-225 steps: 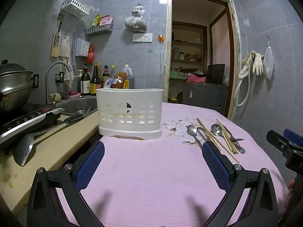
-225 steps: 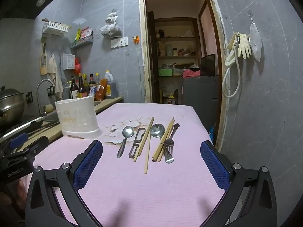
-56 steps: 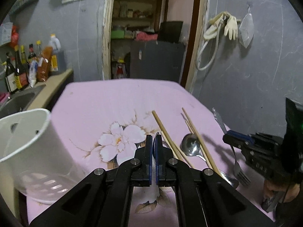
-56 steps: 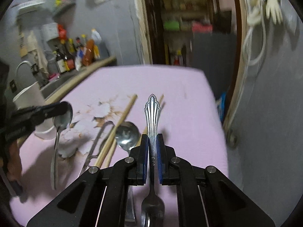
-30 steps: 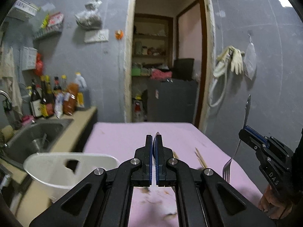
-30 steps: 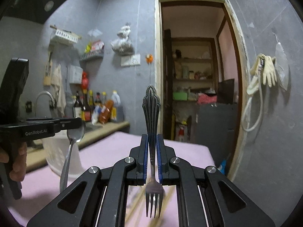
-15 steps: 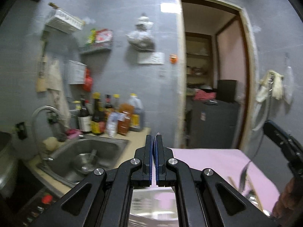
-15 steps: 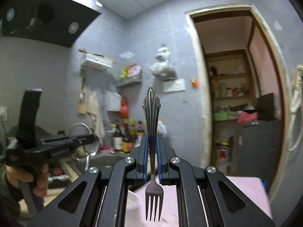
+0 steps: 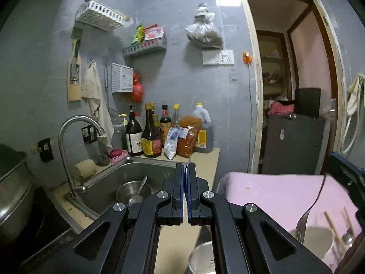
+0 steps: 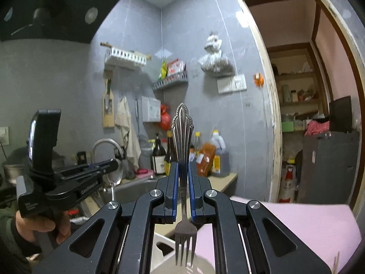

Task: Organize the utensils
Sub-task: 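Carry the spoon and fork into the white holder and open both tools, then move both open tools back over the remaining utensils, then grasp the wire-loop peeler with the left tool while the right tool grasps a wooden chopstick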

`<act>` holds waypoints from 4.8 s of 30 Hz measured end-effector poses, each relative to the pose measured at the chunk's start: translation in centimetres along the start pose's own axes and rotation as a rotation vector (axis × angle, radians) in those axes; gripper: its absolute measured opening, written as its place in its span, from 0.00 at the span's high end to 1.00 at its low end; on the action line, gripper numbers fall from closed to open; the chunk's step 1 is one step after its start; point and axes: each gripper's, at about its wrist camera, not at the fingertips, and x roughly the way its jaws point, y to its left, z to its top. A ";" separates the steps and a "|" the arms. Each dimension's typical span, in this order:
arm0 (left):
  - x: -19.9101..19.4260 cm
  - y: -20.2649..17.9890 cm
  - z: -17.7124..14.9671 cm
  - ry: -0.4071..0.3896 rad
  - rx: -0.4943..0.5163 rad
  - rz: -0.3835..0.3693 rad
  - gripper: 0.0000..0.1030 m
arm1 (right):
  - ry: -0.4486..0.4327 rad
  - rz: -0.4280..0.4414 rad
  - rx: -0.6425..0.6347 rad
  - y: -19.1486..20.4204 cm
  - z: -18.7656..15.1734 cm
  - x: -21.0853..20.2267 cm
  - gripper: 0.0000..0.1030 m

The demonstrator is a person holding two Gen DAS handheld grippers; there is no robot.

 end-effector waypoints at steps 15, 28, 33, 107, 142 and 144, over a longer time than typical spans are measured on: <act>0.7 -0.4 -3.2 0.109 -0.105 -0.134 0.97 | 0.140 -0.007 -0.020 -1.6 -4.2 -0.4 0.94; -1.9 -0.4 -2.7 0.132 -0.198 -0.277 0.66 | 0.171 -0.010 0.022 -2.2 -4.5 -1.7 0.84; -3.7 -1.2 -1.7 0.091 -0.207 -0.296 0.52 | 0.131 -0.019 0.022 -2.5 -3.3 -3.6 0.75; 2.4 -26.7 -11.5 0.771 0.148 -0.602 0.81 | 0.763 -0.263 0.194 -22.9 -10.6 -12.2 0.70; 0.9 -25.5 -11.1 0.758 0.188 -0.573 0.83 | 0.819 -0.262 0.189 -21.4 -10.0 -9.0 0.85; 0.6 -25.4 -11.2 0.750 0.188 -0.574 0.83 | 0.799 -0.260 0.149 -20.7 -9.7 -9.2 0.85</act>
